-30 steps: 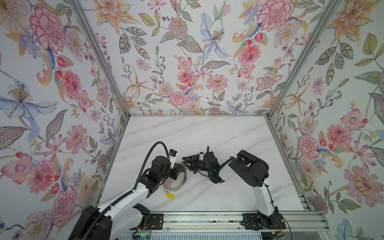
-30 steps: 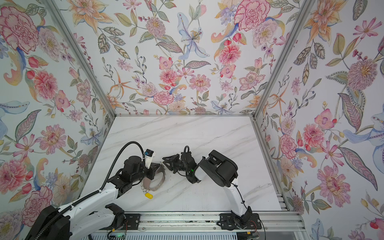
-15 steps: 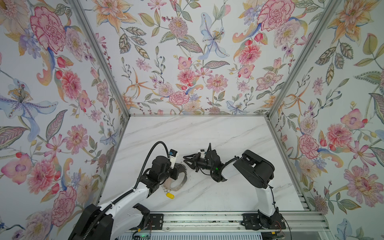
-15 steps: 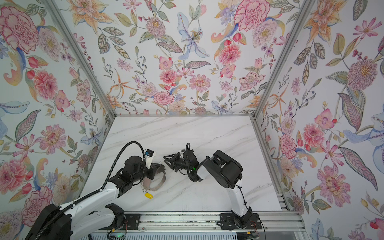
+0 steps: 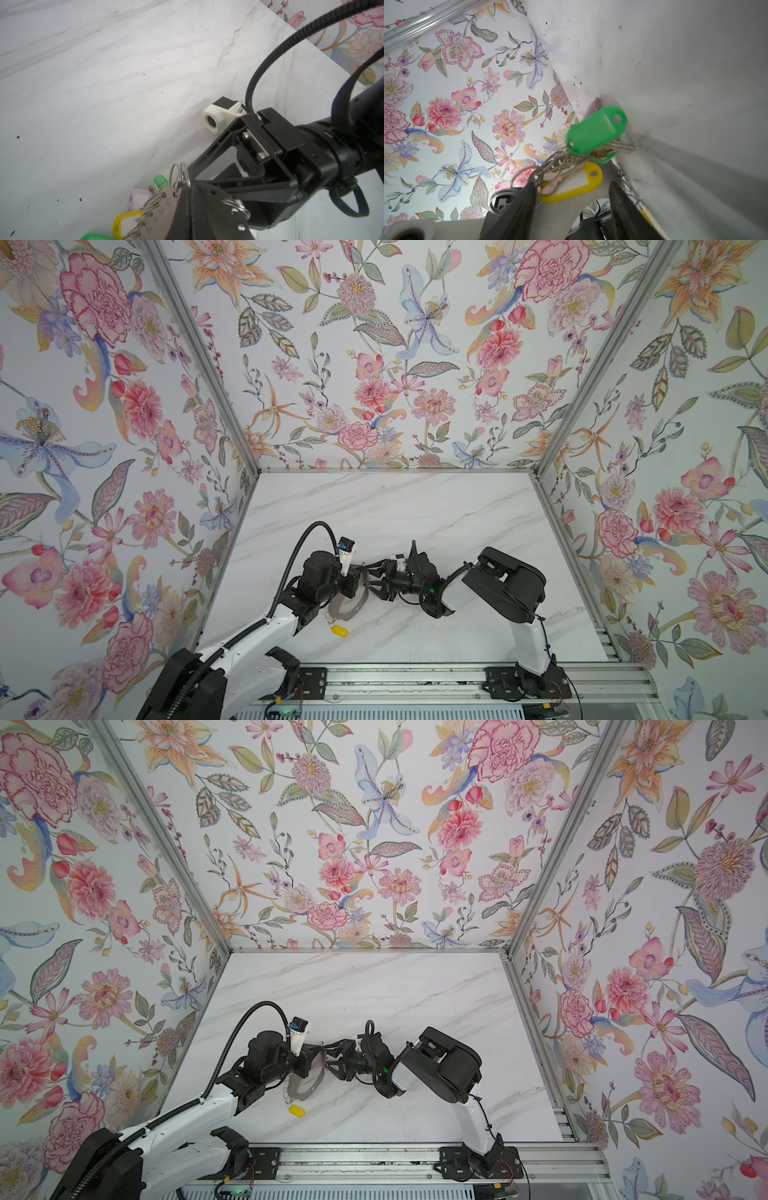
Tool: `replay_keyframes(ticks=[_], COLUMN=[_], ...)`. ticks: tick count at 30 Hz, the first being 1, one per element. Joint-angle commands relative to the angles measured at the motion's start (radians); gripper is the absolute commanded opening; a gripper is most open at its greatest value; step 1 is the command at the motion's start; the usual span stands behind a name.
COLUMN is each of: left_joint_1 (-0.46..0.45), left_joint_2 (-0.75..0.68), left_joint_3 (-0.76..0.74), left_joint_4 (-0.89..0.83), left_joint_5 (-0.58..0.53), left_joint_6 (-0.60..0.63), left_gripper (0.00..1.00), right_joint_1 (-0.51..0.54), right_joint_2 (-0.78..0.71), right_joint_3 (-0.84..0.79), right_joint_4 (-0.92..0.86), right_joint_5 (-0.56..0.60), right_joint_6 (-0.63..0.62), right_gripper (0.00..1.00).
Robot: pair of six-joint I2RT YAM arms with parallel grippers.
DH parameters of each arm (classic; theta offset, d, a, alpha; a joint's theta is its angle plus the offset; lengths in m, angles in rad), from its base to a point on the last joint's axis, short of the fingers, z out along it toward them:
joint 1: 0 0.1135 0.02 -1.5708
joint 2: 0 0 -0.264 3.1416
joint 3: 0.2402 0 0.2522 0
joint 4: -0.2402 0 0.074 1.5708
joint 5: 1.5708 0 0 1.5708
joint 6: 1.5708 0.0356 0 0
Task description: Remove the keys from the keyring
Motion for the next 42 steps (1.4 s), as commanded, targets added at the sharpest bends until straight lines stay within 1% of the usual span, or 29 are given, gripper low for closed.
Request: replay_keyframes(ticks=[1,8,14,18,20,24,31,36,42], left_joint_1=[0.006,0.006,0.006,0.006,0.006,0.006,0.006,0.006,0.006], left_joint_2=[-0.010,-0.006,0.006,0.016,0.013,0.007,0.011,0.006,0.001], left_joint_3=[0.016,0.010,0.005,0.005,0.001,-0.004,-0.002,-0.004,-0.004], left_joint_4=[0.015,0.037,0.050,0.056,0.057,0.052,0.060,0.052,0.050], left_joint_5=[0.031,0.043,0.046,0.053,0.053,0.046,0.049,0.046,0.038], left_joint_6=[0.017,0.007,0.003,0.000,-0.001,-0.001,-0.003,0.001,0.000], left_gripper=[0.00,0.00,0.00,0.00,0.00,0.00,0.00,0.00,0.00], right_joint_1=[-0.008,-0.005,0.002,-0.001,-0.009,-0.028,-0.051,-0.061,-0.063], right_joint_2=[0.026,0.040,0.073,0.067,0.063,0.054,0.017,0.000,-0.016], right_joint_3=[0.034,0.067,0.115,0.115,0.102,0.082,0.074,0.068,0.053], right_joint_4=[0.112,0.123,0.154,0.151,0.150,0.163,0.109,0.091,0.082], right_joint_5=[0.027,0.055,0.071,0.083,0.095,0.096,0.076,0.062,0.054], right_joint_6=[0.047,0.071,0.117,0.115,0.109,0.102,0.053,0.028,0.010], right_gripper=[0.58,0.57,0.57,0.57,0.54,0.39,0.33,0.21,0.13])
